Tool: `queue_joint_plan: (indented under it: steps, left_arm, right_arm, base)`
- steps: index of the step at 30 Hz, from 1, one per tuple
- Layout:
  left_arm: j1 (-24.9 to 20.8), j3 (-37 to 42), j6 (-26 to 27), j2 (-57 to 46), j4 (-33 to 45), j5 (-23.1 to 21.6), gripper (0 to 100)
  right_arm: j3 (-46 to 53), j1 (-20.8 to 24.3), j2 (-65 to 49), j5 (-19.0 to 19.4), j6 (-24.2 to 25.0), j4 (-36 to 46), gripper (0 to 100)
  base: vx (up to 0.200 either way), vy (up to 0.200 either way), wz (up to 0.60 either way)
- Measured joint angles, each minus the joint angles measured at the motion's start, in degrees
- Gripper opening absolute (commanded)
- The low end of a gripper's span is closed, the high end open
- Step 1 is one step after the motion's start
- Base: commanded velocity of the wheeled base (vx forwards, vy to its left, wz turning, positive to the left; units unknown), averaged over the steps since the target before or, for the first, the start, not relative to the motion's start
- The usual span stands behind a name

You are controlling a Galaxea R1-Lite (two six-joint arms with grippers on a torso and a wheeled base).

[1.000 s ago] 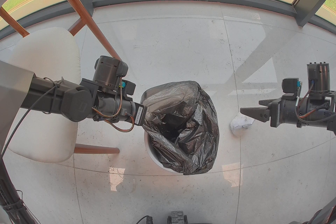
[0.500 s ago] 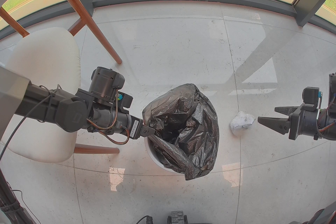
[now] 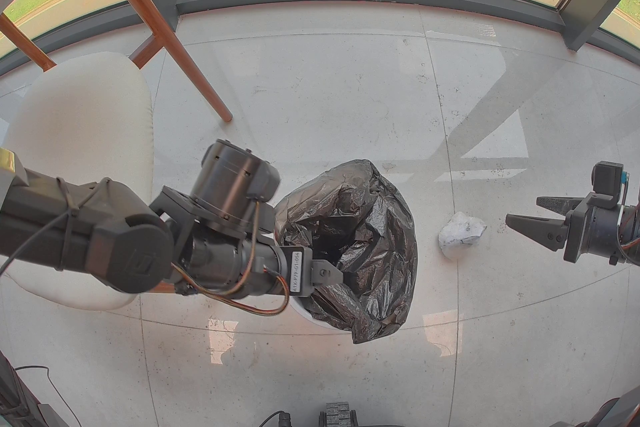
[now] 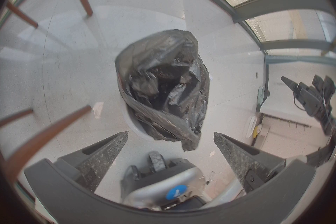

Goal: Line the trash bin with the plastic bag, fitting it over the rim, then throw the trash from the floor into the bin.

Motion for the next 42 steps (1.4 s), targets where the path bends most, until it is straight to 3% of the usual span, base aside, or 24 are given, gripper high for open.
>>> queue_joint_plan:
  steps: [6,20,21,30,42]
  left_arm:
    - [-4.3,-1.07,-9.06,3.3,0.38,3.05,100]
    - [-5.19,-8.44,-10.15,13.69,0.18,5.41,100]
    - [-5.07,-9.14,-10.14,14.24,0.21,5.44,0]
    - [-4.3,-14.03,-10.12,18.3,0.21,6.69,0]
    - [-2.23,-10.03,-8.37,14.76,2.07,8.31,0]
  right_arm:
    - [-0.09,-0.59,-0.24,-0.02,-0.05,-0.02,100]
    - [0.22,-0.41,-0.22,-0.2,-0.16,-0.06,100]
    - [0.22,-0.39,-0.22,-0.22,-0.16,-0.06,100]
    - [-0.3,-0.28,-0.35,-0.38,-0.35,-0.16,100]
    - [-0.04,-0.3,-1.57,-0.5,-0.22,-0.05,100]
  base:
    - [0.0,0.0,0.0]
    - [0.0,0.0,0.0]
    - [0.0,0.0,0.0]
    - [0.0,0.0,0.0]
    - [0.0,0.0,0.0]
